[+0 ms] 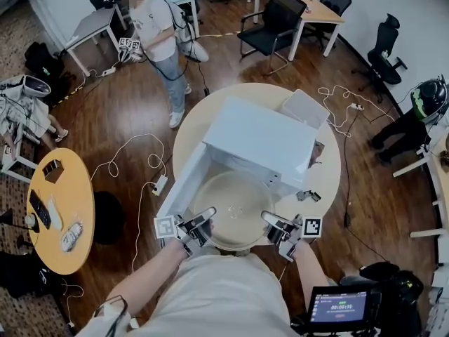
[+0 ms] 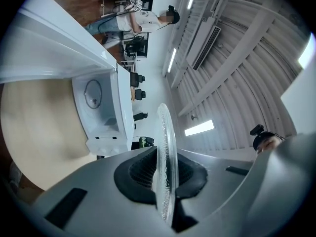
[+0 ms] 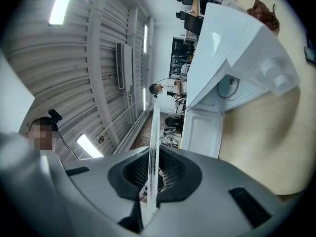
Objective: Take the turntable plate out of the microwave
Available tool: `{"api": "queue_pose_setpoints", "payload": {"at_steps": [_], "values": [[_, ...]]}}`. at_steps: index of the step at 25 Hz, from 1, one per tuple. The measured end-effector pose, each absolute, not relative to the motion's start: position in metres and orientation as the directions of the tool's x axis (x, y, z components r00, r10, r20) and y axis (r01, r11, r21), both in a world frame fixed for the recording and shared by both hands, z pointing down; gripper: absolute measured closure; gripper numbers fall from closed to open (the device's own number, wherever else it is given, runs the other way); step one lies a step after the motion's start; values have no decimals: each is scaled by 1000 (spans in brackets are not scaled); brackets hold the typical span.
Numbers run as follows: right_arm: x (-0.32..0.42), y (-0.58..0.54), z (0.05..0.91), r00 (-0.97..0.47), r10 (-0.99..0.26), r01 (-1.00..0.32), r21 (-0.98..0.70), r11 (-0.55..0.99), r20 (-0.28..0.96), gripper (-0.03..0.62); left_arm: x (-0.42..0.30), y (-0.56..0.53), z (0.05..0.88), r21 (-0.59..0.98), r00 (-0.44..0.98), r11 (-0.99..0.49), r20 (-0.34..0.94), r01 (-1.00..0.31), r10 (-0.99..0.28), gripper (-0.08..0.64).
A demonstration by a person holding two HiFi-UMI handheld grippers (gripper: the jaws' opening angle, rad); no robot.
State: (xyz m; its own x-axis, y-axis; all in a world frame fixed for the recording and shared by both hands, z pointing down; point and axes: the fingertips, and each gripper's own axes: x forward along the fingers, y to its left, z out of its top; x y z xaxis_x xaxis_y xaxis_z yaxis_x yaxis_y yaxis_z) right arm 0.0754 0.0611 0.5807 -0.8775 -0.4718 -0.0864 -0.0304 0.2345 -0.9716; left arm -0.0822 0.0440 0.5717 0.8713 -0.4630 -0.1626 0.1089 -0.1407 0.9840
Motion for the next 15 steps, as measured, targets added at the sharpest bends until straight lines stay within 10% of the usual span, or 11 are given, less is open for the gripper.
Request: {"api": "queue_pose_setpoints", "payload": {"at_steps": [15], "values": [[84, 78, 604, -861, -506, -63, -976, 209, -53, 565, -73, 58, 608, 989, 905, -145, -58, -4, -422, 529]]}}
